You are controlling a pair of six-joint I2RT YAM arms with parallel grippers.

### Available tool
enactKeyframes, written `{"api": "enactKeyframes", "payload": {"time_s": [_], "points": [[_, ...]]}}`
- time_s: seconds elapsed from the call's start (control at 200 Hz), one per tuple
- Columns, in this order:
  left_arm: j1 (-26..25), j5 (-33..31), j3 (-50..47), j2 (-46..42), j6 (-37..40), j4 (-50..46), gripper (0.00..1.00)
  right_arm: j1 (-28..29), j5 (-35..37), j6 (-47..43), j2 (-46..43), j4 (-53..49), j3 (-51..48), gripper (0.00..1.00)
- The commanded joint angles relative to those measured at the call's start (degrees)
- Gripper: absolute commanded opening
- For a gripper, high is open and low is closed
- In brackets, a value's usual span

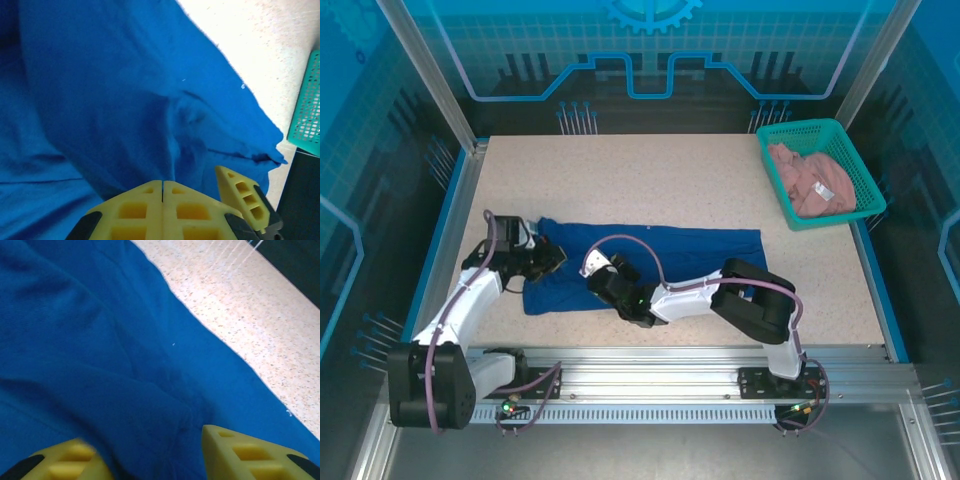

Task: Fold the inside-out t-shirt

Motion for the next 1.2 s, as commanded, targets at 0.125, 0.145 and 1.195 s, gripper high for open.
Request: {"api": "enactKeyframes", "payload": {"time_s": [0.125, 0.145, 1.195], "points": [[0.1, -0.7, -8.4, -4.2, -2.4, 0.7, 0.29, 1.3, -7.4, 0.0, -5.6, -9.1, -3.8, 0.56], [0.1, -1.4, -8.5, -4.7, -2.2, 0.4, 0.31, 1.4, -7.7, 0.2, -6.5, -9.9, -4.1, 0.58], [-1.7, -19.5, -1.8, 11.5, 2.8, 18.8, 0.55, -14.2, -51.5, 25.1, 0.6, -18.5, 3.9, 0.34]]}}
